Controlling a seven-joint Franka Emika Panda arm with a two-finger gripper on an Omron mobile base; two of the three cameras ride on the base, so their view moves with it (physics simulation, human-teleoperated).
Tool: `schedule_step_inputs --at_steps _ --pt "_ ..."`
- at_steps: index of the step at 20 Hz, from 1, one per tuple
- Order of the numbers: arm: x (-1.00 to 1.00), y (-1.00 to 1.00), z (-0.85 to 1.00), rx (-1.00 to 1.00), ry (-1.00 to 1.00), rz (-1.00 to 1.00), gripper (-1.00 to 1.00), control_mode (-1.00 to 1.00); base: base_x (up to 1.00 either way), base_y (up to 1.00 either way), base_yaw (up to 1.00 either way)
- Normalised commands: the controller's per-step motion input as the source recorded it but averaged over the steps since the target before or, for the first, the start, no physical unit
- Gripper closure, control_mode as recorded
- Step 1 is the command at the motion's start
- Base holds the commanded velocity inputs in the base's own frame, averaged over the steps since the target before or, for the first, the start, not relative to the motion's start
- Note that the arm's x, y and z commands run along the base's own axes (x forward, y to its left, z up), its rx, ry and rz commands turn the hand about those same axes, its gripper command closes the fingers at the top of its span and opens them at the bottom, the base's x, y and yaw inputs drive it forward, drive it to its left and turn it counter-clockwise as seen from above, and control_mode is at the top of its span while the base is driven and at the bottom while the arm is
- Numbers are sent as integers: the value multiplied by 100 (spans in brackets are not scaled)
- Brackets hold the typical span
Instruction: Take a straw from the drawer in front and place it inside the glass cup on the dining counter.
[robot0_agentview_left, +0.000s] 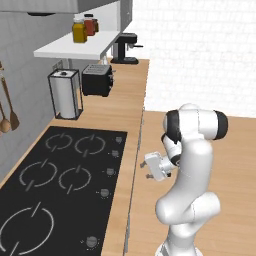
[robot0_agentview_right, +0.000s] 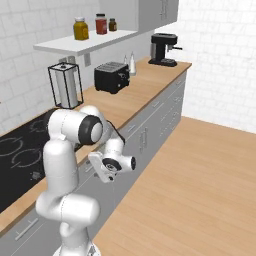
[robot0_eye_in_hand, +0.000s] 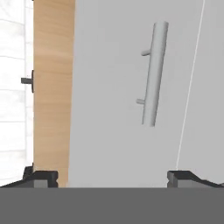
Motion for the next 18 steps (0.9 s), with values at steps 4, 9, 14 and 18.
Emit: schedule_step_inputs --at_steps 4,9,14,18 --pt "25 0 -16 7 0 0 -100 -100 0 0 0" --pt "29 1 -12 4 0 0 -100 -100 0 0 0" --pt "23 16 -22 0 0 0 -100 -100 0 0 0" --pt "15 33 -29 0 0 0 -100 -100 0 0 0"
